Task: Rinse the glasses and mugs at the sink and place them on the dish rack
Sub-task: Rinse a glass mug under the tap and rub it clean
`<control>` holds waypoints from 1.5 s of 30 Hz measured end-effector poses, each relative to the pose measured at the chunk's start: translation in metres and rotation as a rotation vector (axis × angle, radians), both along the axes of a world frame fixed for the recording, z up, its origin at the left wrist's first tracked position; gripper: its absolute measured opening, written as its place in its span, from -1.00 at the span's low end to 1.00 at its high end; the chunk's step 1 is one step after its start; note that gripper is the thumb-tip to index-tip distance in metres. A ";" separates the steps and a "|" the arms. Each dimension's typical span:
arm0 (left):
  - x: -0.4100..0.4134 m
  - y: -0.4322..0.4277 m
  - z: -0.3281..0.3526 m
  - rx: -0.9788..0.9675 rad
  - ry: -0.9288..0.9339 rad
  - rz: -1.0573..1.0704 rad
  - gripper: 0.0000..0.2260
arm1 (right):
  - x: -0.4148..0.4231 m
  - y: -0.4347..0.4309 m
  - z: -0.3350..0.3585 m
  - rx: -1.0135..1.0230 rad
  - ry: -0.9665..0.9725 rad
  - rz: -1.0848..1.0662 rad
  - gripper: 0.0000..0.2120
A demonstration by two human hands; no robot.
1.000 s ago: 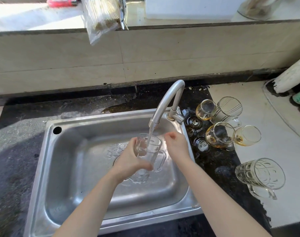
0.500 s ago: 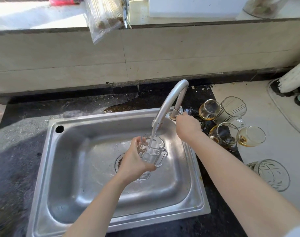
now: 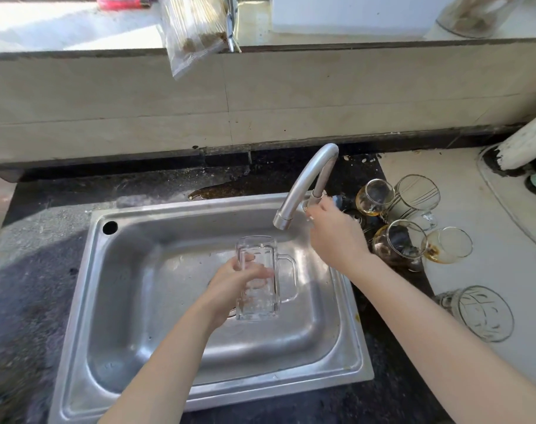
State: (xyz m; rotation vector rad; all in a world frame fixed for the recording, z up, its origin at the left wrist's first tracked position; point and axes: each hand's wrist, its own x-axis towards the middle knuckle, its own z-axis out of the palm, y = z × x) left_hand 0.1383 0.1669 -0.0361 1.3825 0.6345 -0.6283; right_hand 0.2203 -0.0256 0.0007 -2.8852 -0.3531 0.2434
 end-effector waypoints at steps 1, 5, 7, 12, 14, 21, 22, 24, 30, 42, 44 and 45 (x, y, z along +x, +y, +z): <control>0.001 0.000 0.002 -0.048 0.062 0.003 -0.35 | -0.011 0.000 0.001 0.125 0.101 0.048 -0.63; 0.002 -0.006 0.014 -0.205 0.252 0.041 -0.53 | -0.049 -0.005 0.001 0.259 0.380 0.248 -0.53; 0.000 -0.008 0.017 -0.306 0.291 0.085 -0.68 | -0.061 -0.006 -0.003 0.209 0.341 0.285 -0.62; -0.014 -0.012 0.029 -0.370 0.365 0.106 -0.69 | -0.071 -0.001 0.010 0.307 0.189 0.316 -0.92; -0.020 -0.011 0.036 -0.354 0.358 0.104 -0.73 | -0.072 0.000 0.021 0.300 0.202 0.339 -0.88; -0.039 -0.005 0.056 -0.368 0.223 0.136 -0.66 | -0.086 -0.006 0.034 0.260 0.353 0.301 -0.71; -0.041 -0.005 0.057 -0.361 0.204 0.105 -0.61 | -0.089 -0.008 0.034 0.294 0.413 0.254 -0.71; -0.046 -0.008 0.062 -0.315 0.158 0.049 -0.55 | -0.095 -0.010 0.038 0.393 0.529 0.180 -0.74; -0.059 -0.017 0.074 -0.073 0.055 -0.057 -0.47 | -0.115 -0.018 0.056 0.464 0.725 0.184 -0.64; -0.084 0.003 0.150 0.053 -0.265 -0.297 -0.48 | -0.174 -0.005 0.110 0.781 0.538 -0.020 -0.61; -0.090 0.007 0.172 0.027 -0.406 -0.310 -0.57 | -0.182 -0.006 0.127 0.973 0.525 -0.031 -0.62; -0.094 0.007 0.183 0.007 -0.487 -0.303 -0.61 | -0.186 -0.007 0.134 1.078 0.520 -0.029 -0.62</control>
